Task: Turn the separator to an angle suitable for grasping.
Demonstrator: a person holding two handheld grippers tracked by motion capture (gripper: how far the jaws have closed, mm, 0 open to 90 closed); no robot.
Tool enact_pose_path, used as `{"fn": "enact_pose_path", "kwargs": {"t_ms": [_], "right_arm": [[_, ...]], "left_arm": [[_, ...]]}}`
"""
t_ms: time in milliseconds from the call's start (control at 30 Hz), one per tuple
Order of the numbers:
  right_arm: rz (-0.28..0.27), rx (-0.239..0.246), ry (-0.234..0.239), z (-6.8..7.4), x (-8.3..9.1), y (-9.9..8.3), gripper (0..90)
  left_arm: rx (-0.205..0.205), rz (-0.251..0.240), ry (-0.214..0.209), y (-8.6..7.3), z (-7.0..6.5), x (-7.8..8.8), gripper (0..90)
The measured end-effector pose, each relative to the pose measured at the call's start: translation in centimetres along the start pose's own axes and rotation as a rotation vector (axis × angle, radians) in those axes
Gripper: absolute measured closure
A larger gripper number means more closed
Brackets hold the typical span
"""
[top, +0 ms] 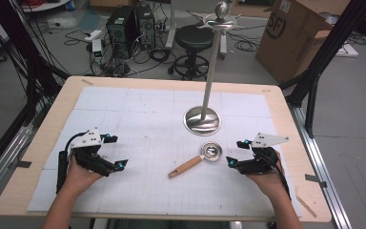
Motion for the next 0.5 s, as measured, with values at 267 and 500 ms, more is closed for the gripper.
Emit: {"fn": "enact_pose_path", "kwargs": {"t_ms": [267,500], "right_arm": [[0.014,0.023,0.036,0.9,-0.5,0.1,38.4],[0.026,0.046,0.070,1.6,-1.0,0.2,47.5]], "left_arm": [[0.004,0.003,-0.001,-0.1,0.0,0.0,1.9],[0.004,0.014,-0.004,-0.2,0.0,-0.3,1.9]]}}
Point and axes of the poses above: each handheld gripper's, and its own axes: x roughly backward along the jaws, y roughly out of its top, z roughly to its left, the point moved 9 cm from there along -x, roughly forward along the jaws, and after that the axes turned 9 degrees about -y, right-handed, at the moved point
